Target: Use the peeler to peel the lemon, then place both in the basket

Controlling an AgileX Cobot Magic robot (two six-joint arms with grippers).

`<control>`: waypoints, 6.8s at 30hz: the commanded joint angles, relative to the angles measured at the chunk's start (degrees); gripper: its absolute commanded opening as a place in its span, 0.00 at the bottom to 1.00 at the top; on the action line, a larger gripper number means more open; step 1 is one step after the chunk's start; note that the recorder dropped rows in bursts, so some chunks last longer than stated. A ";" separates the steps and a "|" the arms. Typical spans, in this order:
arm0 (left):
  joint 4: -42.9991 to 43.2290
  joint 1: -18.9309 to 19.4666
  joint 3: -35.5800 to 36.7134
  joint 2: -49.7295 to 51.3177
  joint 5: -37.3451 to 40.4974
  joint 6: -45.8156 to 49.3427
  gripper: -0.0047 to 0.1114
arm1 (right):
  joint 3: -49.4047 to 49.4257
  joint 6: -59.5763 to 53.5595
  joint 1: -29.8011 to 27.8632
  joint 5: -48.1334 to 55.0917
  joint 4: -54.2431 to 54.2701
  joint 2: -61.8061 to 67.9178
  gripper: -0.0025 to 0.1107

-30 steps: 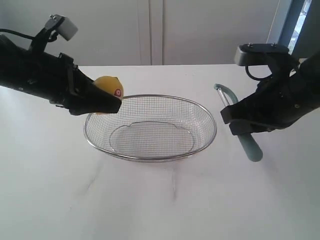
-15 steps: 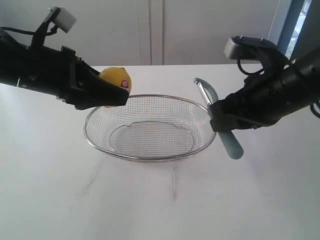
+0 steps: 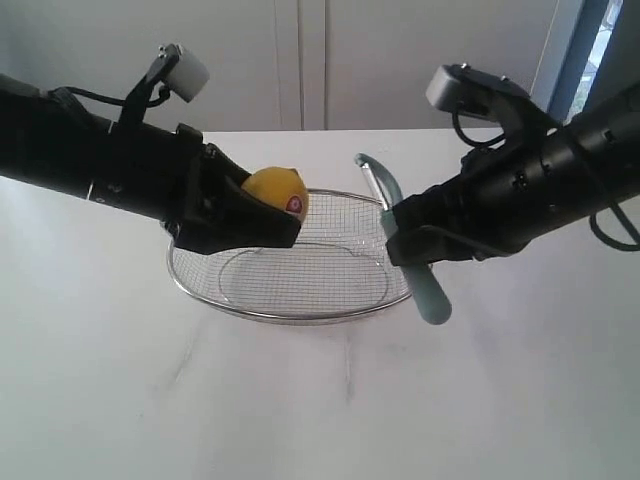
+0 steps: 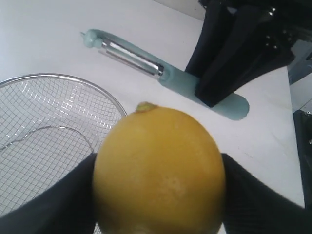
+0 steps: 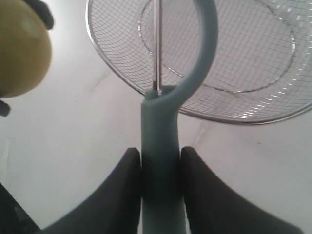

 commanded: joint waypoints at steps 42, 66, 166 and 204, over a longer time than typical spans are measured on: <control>-5.63 -0.39 0.40 -0.20 0.87 0.37 0.04 | 0.08 1.00 5.64 -5.72 6.25 -5.93 0.02; -5.63 -0.39 0.40 -0.20 1.02 0.37 0.04 | 0.08 -1.30 5.64 1.76 12.08 2.94 0.02; -5.63 -0.39 0.40 -0.20 1.30 0.37 0.04 | 0.17 7.77 5.64 -3.96 2.06 -6.10 0.02; -5.63 -0.39 0.40 -0.20 0.91 0.37 0.04 | 0.17 1.85 5.84 2.37 11.54 1.69 0.02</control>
